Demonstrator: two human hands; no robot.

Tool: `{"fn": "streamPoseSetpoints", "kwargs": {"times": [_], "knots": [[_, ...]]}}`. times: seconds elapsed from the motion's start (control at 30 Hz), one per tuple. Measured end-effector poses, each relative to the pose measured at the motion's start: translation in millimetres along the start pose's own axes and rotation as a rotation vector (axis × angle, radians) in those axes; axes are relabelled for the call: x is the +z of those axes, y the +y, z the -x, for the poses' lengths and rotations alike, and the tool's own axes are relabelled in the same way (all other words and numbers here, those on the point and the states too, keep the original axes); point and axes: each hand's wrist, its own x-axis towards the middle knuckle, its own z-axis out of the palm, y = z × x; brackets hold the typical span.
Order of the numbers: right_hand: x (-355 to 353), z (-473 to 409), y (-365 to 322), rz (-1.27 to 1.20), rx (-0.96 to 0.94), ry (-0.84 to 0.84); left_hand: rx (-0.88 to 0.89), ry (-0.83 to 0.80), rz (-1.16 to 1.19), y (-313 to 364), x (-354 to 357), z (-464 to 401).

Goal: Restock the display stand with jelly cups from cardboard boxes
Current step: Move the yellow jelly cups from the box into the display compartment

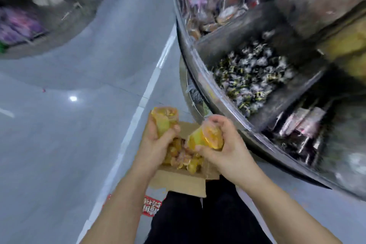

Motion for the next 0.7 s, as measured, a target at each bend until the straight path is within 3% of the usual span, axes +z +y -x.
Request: {"fn": "streamPoseSetpoints", "kwargs": {"times": [0.2,0.37,0.57,0.7], "knots": [[-87,55,-86,0.006,-0.233,0.132,0.218,-0.152,0.004,114,77,33],[-158,83,-106,0.079,-0.381,0.274,0.282,-0.289,0.058,154,142,40],[-245,97,-108,0.090,-0.414,0.407,0.535,-0.410,-0.115,184,222,30],[-294,89,-102,0.033,-0.358,0.548,0.557,-0.458,-0.148,194,273,15]]}}
